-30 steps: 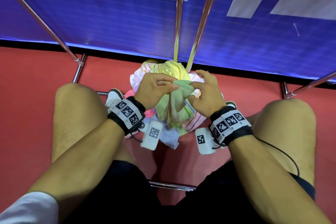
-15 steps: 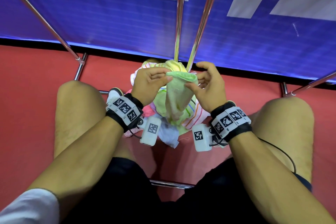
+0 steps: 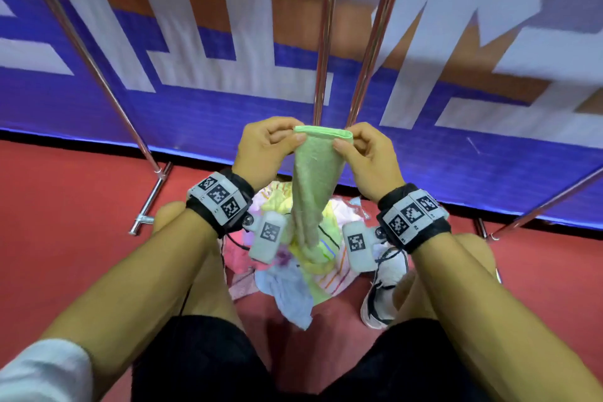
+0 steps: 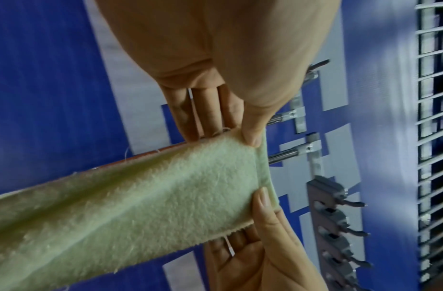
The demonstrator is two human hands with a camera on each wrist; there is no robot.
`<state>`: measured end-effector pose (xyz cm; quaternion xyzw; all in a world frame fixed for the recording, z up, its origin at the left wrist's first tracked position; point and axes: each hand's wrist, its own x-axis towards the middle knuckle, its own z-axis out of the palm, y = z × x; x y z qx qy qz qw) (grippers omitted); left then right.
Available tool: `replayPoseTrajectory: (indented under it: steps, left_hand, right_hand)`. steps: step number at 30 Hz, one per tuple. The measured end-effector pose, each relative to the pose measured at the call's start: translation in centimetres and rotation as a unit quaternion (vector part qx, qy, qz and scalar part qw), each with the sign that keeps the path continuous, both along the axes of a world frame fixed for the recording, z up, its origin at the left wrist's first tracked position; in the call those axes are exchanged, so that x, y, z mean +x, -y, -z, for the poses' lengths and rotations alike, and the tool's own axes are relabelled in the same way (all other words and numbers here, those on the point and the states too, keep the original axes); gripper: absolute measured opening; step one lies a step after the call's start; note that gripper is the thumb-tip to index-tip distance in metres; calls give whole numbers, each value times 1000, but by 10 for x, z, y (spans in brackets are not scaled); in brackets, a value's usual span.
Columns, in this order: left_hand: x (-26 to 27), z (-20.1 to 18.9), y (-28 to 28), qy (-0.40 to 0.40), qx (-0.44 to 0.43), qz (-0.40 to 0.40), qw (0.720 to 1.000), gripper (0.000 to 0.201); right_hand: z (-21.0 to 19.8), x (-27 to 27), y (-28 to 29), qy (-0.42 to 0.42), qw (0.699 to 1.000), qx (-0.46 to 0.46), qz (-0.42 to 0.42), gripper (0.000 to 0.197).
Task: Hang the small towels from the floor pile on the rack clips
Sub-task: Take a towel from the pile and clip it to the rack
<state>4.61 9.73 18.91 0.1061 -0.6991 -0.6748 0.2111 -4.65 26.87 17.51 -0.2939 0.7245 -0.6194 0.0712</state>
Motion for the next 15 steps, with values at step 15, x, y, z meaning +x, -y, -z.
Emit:
replayPoseTrajectory:
  steps: [15]
  left_hand:
    - [-35,-282,-3,-225,-52,-25,973,12]
  right_hand:
    - [-296,-23,10,-226,970,-74,48,14]
